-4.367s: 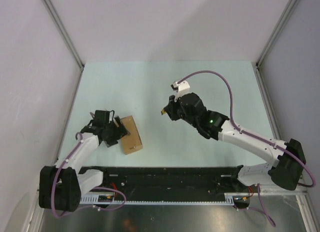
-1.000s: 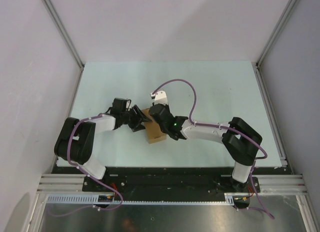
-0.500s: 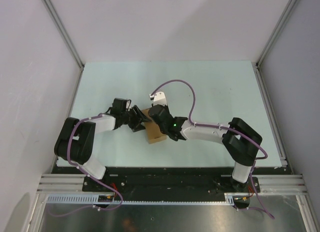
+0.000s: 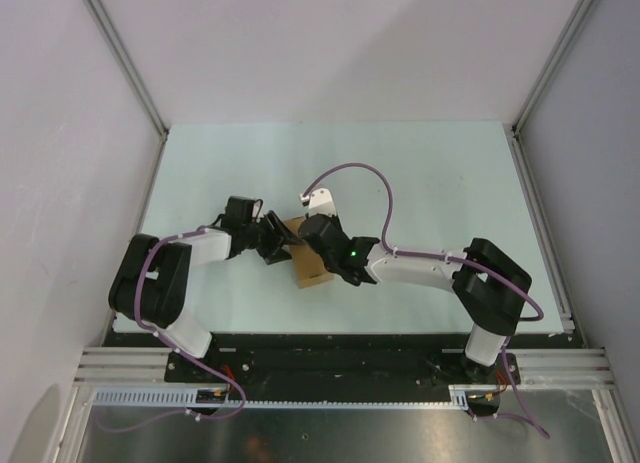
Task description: Unpack the express box
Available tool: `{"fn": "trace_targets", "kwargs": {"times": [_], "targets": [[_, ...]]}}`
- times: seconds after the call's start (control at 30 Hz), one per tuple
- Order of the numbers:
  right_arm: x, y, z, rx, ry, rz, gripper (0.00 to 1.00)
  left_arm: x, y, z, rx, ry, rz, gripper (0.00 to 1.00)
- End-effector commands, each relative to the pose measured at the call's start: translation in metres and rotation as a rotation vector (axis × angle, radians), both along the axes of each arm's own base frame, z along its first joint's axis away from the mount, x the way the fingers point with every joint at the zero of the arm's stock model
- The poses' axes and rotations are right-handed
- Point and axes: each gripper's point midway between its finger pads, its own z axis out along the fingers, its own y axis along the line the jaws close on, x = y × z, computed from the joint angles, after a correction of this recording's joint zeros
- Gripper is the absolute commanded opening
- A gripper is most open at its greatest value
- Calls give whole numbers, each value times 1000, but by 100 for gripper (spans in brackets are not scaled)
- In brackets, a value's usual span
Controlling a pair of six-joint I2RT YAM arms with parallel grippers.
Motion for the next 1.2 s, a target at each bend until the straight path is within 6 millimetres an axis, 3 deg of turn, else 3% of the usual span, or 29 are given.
{"fn": "trace_targets", "kwargs": {"times": [0.0, 0.67, 0.97, 1.17], "targets": [[-10, -11, 1, -29, 22, 6, 0, -18, 19, -32, 88, 148, 78, 47], [-41, -17, 3, 41, 150, 4, 0, -19, 25, -28, 90, 164, 175, 45], [-52, -15, -15, 16, 207, 15, 0, -20, 26, -27, 84, 176, 205, 44], [-48, -14, -21, 17, 211, 5, 0, -18, 20, -23, 66, 161, 157, 49]]}}
